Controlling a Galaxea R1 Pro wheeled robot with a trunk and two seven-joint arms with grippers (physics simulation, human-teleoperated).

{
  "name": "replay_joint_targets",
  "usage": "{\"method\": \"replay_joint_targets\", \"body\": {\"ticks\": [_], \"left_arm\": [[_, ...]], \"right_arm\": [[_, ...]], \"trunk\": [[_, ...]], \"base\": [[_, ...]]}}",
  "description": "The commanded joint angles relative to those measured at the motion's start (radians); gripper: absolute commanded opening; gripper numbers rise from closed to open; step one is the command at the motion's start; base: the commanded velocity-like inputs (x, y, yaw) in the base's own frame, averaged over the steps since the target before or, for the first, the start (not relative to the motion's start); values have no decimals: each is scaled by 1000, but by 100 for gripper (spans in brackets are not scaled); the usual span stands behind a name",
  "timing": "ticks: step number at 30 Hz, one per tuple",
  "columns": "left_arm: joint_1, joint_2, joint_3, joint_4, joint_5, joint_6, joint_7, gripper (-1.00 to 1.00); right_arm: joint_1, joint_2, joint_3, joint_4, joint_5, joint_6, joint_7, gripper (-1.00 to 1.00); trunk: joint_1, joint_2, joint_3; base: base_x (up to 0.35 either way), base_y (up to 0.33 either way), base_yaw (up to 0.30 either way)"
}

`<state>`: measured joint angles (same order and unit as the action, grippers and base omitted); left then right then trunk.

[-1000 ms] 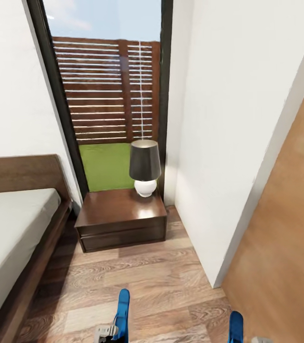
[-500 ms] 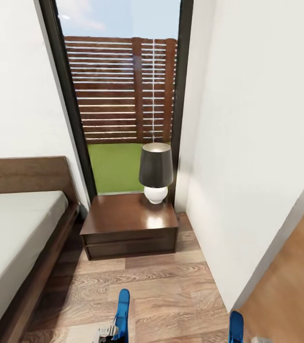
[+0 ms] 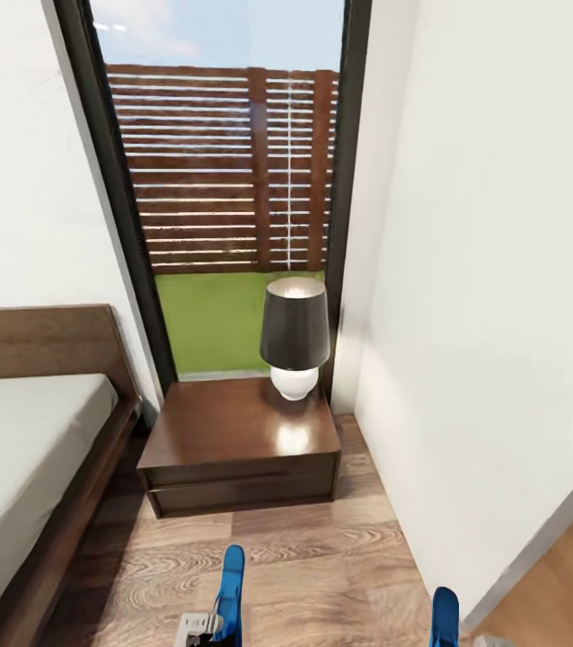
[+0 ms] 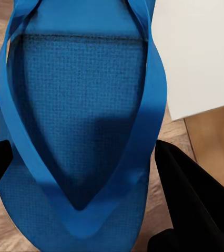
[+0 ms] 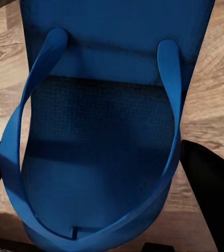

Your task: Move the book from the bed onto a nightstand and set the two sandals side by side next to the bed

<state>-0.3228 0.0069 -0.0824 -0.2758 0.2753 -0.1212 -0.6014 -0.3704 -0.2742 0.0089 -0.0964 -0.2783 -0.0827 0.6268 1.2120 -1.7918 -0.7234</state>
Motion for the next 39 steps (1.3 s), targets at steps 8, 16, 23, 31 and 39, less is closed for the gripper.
{"method": "replay_joint_targets", "body": {"ticks": [8, 16, 23, 31, 39], "left_arm": [[-1, 1, -8, 1, 8, -6, 0, -100], [-1, 1, -8, 1, 8, -6, 0, -100], [-1, 1, -8, 2, 8, -6, 0, -100], [-1, 1, -8, 2, 8, -6, 0, -100], [-1, 1, -8, 3, 8, -6, 0, -100]], "right_arm": [[-1, 0, 0, 1, -4, -3, 4, -100], [-1, 0, 0, 1, -4, -3, 4, -100], [-1, 0, 0, 1, -4, -3, 4, -100], [-1, 0, 0, 1, -4, -2, 4, -100], [-1, 0, 0, 1, -4, -3, 4, -100]], "trunk": [[0, 0, -1], [0, 0, -1], [0, 0, -1], [0, 0, -1], [0, 0, -1]], "base": [[101, 0, 82], [3, 0, 271], [0, 0, 282], [0, 0, 283], [0, -11, 283]]}}
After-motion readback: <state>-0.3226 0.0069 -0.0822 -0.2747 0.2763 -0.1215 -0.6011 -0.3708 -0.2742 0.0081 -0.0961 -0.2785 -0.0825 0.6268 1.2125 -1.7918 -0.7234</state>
